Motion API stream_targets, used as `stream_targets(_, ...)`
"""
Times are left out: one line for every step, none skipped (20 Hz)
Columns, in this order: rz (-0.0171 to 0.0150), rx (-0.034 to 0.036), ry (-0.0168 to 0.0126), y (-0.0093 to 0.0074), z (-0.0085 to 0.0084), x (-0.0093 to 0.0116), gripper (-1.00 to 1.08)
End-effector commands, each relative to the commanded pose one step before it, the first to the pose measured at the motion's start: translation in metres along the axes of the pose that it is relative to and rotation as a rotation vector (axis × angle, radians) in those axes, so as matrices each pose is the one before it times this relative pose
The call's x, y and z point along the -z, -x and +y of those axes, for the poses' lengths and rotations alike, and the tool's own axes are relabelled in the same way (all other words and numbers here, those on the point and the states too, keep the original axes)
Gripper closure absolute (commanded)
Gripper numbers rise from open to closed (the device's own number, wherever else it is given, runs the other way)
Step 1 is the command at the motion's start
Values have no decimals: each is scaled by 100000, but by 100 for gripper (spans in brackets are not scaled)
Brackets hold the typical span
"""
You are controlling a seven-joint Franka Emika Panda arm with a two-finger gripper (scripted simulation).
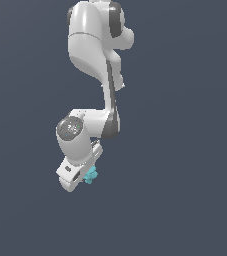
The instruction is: Pick up the object and move it to a goal position.
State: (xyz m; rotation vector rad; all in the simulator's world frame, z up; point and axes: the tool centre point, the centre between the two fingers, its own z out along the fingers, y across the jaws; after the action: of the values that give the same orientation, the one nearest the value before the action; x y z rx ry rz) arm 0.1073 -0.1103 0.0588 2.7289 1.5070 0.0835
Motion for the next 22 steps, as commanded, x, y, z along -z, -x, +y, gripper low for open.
stream_targets(2426,-3102,3338,-543,948,1105,108)
stream_targets(1194,-1560,1631,-269,461,518,108)
stream_targets(1290,-1685,1763,-290,498,560,108)
stream_targets(1383,-1806,1891,-310,534,602,108)
stream_targets(1471,-1920,2012,-330,568,640,108)
stream_targets(1556,-2031,2129,-348,601,678,108)
stream_targets(1637,-2135,2240,-365,632,714,108)
stream_targets(1715,-2234,2346,-382,662,748,108)
stream_targets(1789,-2329,2448,-397,690,781,108)
stream_targets(1860,-2420,2546,-412,717,813,108)
stream_targets(1927,-2504,2636,-426,742,842,108)
stream_targets(1945,-2526,2660,-429,749,851,108)
stream_targets(1915,-2485,2619,-422,737,837,108)
stream_targets(1887,-2446,2580,-415,727,825,108)
stream_targets(1862,-2411,2543,-410,716,814,108)
stream_targets(1839,-2379,2511,-404,708,804,108)
stream_targets(1818,-2349,2480,-399,699,794,108)
stream_targets(1799,-2323,2452,-394,692,786,108)
stream_targets(1782,-2300,2427,-390,685,779,108)
stream_targets(1767,-2278,2404,-386,679,772,108)
stream_targets(1756,-2261,2385,-382,675,767,108)
stream_targets(1745,-2245,2366,-380,670,762,108)
